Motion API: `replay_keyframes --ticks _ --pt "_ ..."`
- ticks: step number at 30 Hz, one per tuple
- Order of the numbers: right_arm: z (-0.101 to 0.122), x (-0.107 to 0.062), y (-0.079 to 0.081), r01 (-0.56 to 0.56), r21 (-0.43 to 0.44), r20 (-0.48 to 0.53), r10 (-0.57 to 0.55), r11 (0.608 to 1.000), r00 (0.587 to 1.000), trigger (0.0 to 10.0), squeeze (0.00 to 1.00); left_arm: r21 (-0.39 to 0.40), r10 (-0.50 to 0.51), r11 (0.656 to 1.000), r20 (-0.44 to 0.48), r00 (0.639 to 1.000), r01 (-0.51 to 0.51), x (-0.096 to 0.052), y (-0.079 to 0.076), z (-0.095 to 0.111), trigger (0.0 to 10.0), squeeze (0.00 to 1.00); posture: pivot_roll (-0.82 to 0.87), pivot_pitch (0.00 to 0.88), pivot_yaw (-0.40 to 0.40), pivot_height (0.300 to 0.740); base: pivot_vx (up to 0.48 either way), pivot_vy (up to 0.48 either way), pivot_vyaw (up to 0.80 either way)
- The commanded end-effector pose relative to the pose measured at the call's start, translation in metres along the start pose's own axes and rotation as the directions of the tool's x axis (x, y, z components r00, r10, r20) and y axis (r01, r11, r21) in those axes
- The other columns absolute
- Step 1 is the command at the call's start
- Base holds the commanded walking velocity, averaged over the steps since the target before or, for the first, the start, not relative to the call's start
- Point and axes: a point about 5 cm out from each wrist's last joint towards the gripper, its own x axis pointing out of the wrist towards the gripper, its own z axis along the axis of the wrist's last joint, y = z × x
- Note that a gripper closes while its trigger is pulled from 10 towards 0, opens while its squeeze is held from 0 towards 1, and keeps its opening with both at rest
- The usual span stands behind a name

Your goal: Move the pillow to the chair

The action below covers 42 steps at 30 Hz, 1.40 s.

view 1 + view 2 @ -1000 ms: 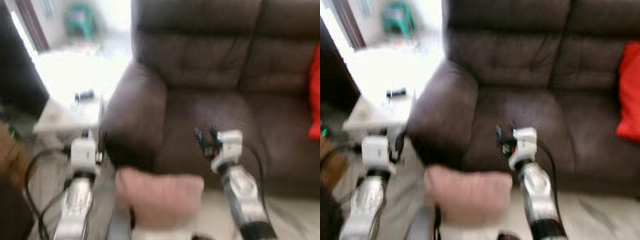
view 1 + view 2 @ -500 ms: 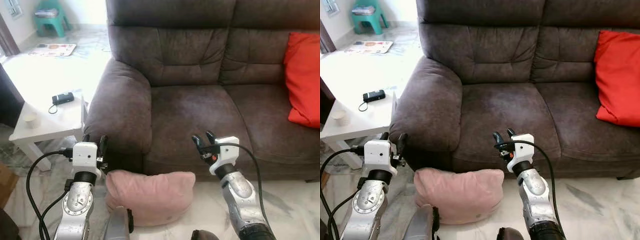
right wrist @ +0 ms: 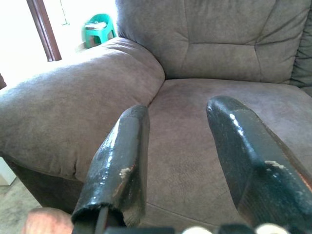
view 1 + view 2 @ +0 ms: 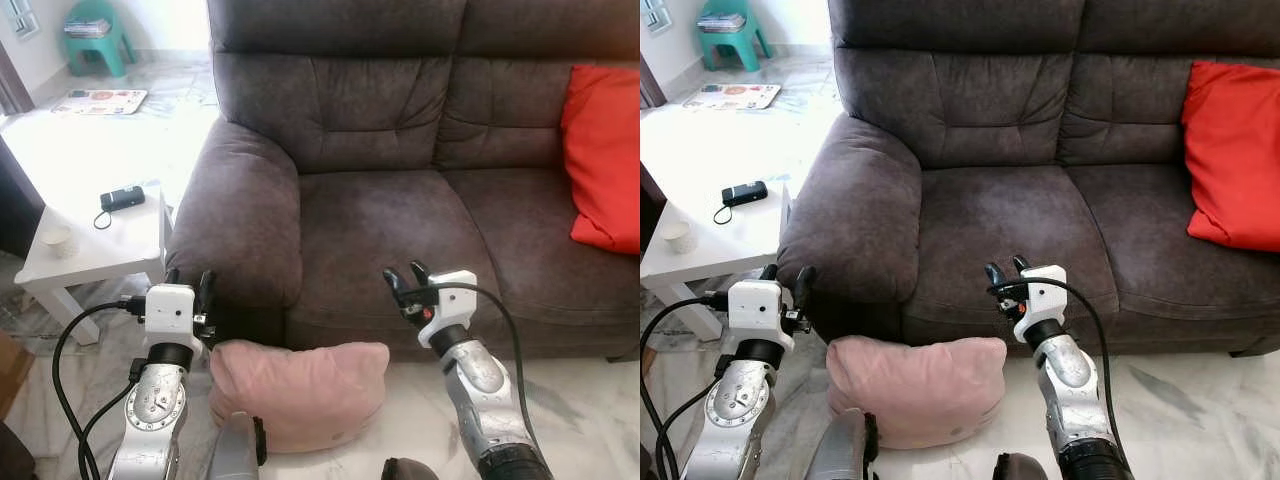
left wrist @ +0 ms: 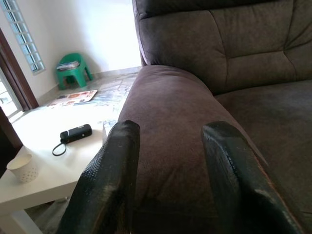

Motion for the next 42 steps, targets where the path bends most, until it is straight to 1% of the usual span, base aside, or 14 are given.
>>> replay_keyframes --ticks 1,7,11,17,18,26,30,38,40,42 --pt "0.0009 -0.0001 0.0006 -0.006 -0.001 0.007 0.006 1.000 1.000 10.0 0.00 -0.007 0.003 1.000 0.004 1.000 -0.003 0.0021 -0.0011 0.0018 10.0 0.00 0.06 0.044 -0.025 0.605 0.000 0.000 0.00" --pt "-0.0003 0.0007 0.0001 0.001 -0.002 -0.010 -0.001 1.000 1.000 10.0 0.00 -0.007 0.005 1.000 0.003 1.000 -0.005 0.0021 -0.0008 0.0014 10.0 0.00 0.06 0.044 -0.025 0.605 0.000 0.000 0.00" --pt "-0.0005 0.0014 0.0007 -0.003 -0.008 -0.014 0.003 1.000 1.000 10.0 0.00 -0.008 0.005 1.000 0.003 1.000 -0.005 0.0023 -0.0009 0.0014 10.0 0.00 0.06 0.044 -0.025 0.585 0.000 0.000 0.00" --pt "-0.0009 0.0016 0.0024 -0.014 -0.004 -0.016 0.013 1.000 1.000 10.0 0.00 -0.007 0.005 1.000 0.002 1.000 -0.005 0.0024 -0.0012 0.0012 10.0 0.00 0.06 0.043 -0.025 0.585 0.000 0.000 0.00" --pt "-0.0014 0.0015 0.0033 -0.017 -0.004 -0.018 0.017 1.000 1.000 10.0 0.00 -0.007 0.005 1.000 0.000 1.000 -0.005 0.0022 -0.0011 0.0010 10.0 0.00 0.06 0.043 -0.026 0.575 0.000 0.000 0.00" --pt "-0.0009 -0.0002 0.0030 -0.024 -0.026 -0.006 0.024 0.999 1.000 10.0 0.00 -0.006 0.005 1.000 -0.003 1.000 -0.005 0.0023 -0.0011 0.0004 10.0 0.00 0.06 0.043 -0.026 0.575 0.000 0.000 0.00" --pt "0.0003 -0.0004 0.0017 -0.023 -0.016 0.003 0.023 1.000 1.000 10.0 0.00 -0.007 0.005 1.000 -0.004 1.000 -0.005 0.0027 -0.0013 0.0001 10.0 0.00 0.06 0.042 -0.025 0.575 0.000 0.000 0.00" --pt "0.0000 -0.0006 0.0014 -0.031 -0.026 -0.002 0.030 0.999 1.000 10.0 0.00 -0.007 0.003 1.000 -0.004 1.000 -0.003 0.0032 -0.0016 -0.0001 10.0 0.00 0.06 0.042 -0.025 0.575 0.000 0.000 0.00" --pt "0.0003 -0.0007 0.0054 -0.058 -0.039 0.007 0.058 0.998 0.998 10.0 0.00 -0.005 0.003 1.000 -0.004 1.000 -0.003 0.0033 -0.0013 -0.0002 10.0 0.00 0.06 0.036 -0.023 0.575 0.000 0.000 0.80" --pt "0.0001 -0.0009 0.0063 -0.063 -0.043 0.007 0.064 0.997 0.998 10.0 0.00 -0.005 0.002 1.000 -0.004 1.000 -0.002 0.0035 -0.0013 -0.0001 10.0 0.00 0.06 0.036 -0.023 0.575 0.000 0.000 0.80"
